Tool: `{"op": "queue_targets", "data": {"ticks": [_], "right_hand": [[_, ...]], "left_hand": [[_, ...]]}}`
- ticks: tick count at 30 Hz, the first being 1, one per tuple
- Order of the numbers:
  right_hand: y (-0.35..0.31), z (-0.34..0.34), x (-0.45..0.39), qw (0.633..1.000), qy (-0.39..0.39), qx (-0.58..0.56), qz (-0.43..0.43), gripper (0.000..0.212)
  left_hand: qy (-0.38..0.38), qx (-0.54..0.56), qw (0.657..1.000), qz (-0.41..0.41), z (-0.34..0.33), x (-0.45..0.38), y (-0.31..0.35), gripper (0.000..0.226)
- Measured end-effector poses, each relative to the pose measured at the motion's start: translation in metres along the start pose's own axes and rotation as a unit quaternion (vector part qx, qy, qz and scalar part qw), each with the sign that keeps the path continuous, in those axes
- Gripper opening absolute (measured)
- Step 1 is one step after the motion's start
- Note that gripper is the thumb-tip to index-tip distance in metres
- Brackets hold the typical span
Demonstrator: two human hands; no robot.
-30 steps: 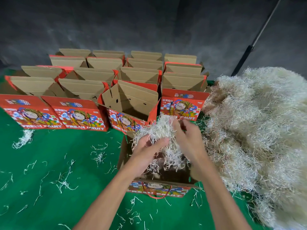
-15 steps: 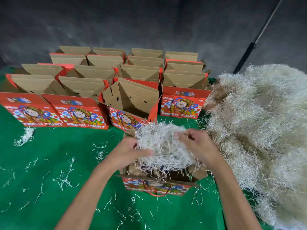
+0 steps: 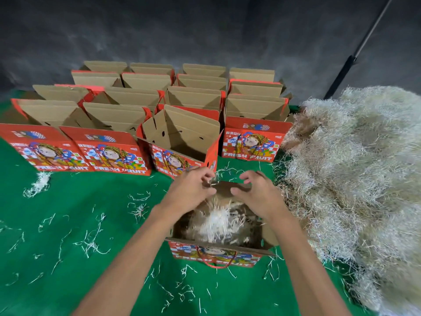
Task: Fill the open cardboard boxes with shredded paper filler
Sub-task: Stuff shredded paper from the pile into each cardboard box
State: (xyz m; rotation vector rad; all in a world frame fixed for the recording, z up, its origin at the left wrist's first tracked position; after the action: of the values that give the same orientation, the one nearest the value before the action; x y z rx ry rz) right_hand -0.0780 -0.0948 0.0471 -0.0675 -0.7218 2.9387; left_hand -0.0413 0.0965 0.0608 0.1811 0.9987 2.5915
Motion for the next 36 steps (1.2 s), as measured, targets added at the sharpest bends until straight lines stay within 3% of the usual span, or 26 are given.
{"op": "queue_targets", "data": {"ticks": [5, 6, 8, 11, 15, 18, 22, 24, 29, 33, 36], "right_hand": [[-0.004, 0.006, 0.005, 0.989, 0.127, -0.028, 0.063, 0.009], [-0.002, 0.006, 0.005, 0.990, 0.120, -0.043, 0.065, 0.004], [0.001, -0.006, 0.002, 0.995, 0.027, -0.073, 0.056, 0.007], [-0.003, -0.025, -0.002, 0.992, -0.077, -0.064, 0.074, 0.010], [-0.011, -0.049, -0.013, 0.984, -0.142, -0.025, 0.103, 0.009], [-0.005, -0.081, -0.016, 0.964, -0.235, 0.057, 0.111, 0.015], [0.016, -0.124, -0.012, 0.934, -0.319, 0.142, 0.072, 0.010], [0.025, -0.147, -0.006, 0.914, -0.366, 0.163, 0.071, 0.023], [0.066, -0.194, 0.016, 0.883, -0.432, 0.183, 0.023, 0.031], [0.082, -0.194, 0.011, 0.914, -0.365, 0.179, -0.011, 0.032], [0.085, -0.192, 0.005, 0.919, -0.332, 0.210, 0.022, 0.031]], "left_hand": [[0.024, 0.043, 0.997, -0.054, -0.017, -0.001, -0.009, 0.016], [0.020, 0.059, 0.997, -0.055, -0.020, -0.001, -0.013, 0.016], [-0.058, 0.080, 0.995, -0.027, -0.033, 0.000, -0.024, 0.015], [-0.199, -0.029, 0.979, 0.017, -0.062, -0.003, -0.042, 0.009], [-0.254, -0.133, 0.956, 0.061, -0.086, -0.017, -0.051, 0.009], [-0.348, -0.161, 0.921, 0.067, -0.113, -0.015, -0.053, 0.018], [-0.432, -0.288, 0.852, 0.068, -0.139, -0.009, -0.064, 0.012], [-0.457, -0.315, 0.829, 0.070, -0.150, -0.004, -0.069, 0.019], [-0.470, -0.326, 0.817, 0.074, -0.167, 0.014, -0.093, 0.021], [-0.433, -0.349, 0.826, 0.094, -0.171, 0.014, -0.121, 0.033], [-0.396, -0.410, 0.816, 0.097, -0.168, 0.007, -0.128, 0.035]]}}
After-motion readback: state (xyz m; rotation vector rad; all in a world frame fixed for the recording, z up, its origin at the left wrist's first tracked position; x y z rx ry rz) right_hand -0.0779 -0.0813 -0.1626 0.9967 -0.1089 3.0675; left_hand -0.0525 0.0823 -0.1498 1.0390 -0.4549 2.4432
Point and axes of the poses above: each hand's wrist, its own x-axis away from the middle knuckle, its own z-axis out of the back of the hand, y = z × x, the point moved 6 cm from there along -x, towards the middle knuckle, and after that the axes turned 5 degrees about x, right-handed, at the moved point
